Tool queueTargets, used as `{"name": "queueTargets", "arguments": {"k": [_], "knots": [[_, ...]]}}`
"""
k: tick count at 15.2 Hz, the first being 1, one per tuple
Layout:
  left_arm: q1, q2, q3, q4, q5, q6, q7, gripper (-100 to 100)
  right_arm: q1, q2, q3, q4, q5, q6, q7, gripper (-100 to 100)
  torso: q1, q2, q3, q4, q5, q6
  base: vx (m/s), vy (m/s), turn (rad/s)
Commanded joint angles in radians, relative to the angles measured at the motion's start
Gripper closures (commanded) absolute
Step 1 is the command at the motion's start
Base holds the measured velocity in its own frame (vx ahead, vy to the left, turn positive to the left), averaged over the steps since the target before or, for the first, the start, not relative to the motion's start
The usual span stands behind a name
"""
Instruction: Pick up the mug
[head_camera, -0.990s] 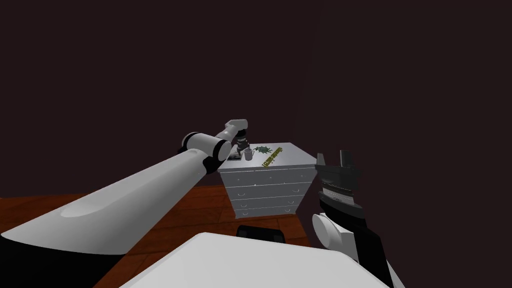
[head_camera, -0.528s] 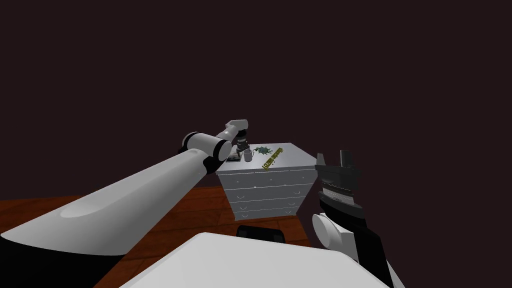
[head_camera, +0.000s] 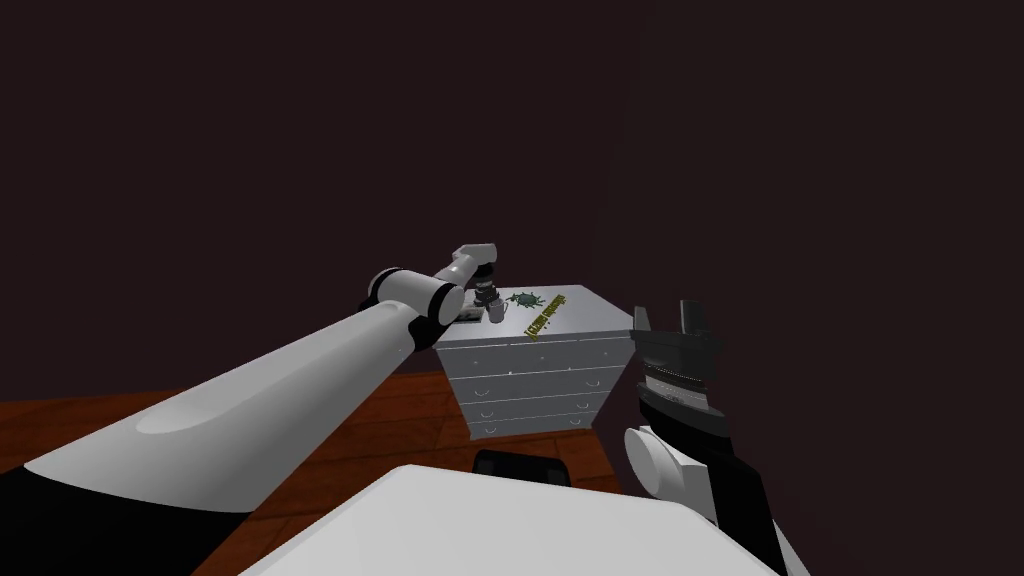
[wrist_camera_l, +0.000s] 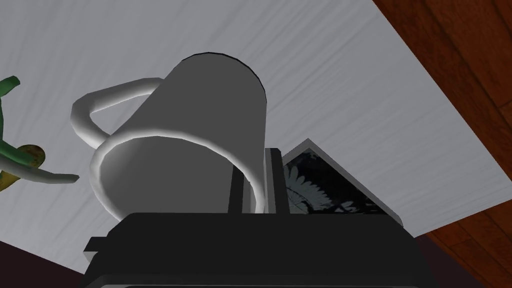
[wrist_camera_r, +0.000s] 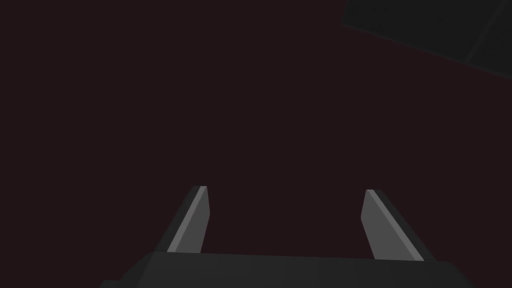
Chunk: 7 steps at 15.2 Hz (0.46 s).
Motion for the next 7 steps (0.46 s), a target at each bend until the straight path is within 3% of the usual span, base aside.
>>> {"name": "queueTargets", "arguments": {"k": [1, 3, 6, 7], "knots": [[0.000, 0.000, 0.000, 0.000, 0.000, 0.000, 0.000, 100, 0.000, 0.000, 0.000, 0.000, 0.000, 0.000, 0.000, 0, 0.000, 0.000, 0.000, 0.000, 0.000, 0.000, 0.000, 0.000, 0.000], [-0.022, 0.009, 0.000, -0.002, 0.003, 0.031, -0.004, 100, 0.000, 0.000, 0.000, 0.000, 0.000, 0.000, 0.000, 0, -0.001, 0.000, 0.000, 0.000, -0.001, 0.000, 0.007, -0.003, 0.009], [-0.022, 0.009, 0.000, -0.002, 0.003, 0.031, -0.004, 100, 0.000, 0.000, 0.000, 0.000, 0.000, 0.000, 0.000, 0, -0.001, -0.001, 0.000, 0.000, -0.001, 0.000, 0.022, -0.009, 0.019], [-0.012, 0.008, 0.000, -0.024, 0.002, 0.042, -0.002, 100, 0.000, 0.000, 0.000, 0.000, 0.000, 0.000, 0.000, 0, -0.001, -0.001, 0.000, 0.000, 0.000, 0.000, 0.008, -0.003, -0.002]]}}
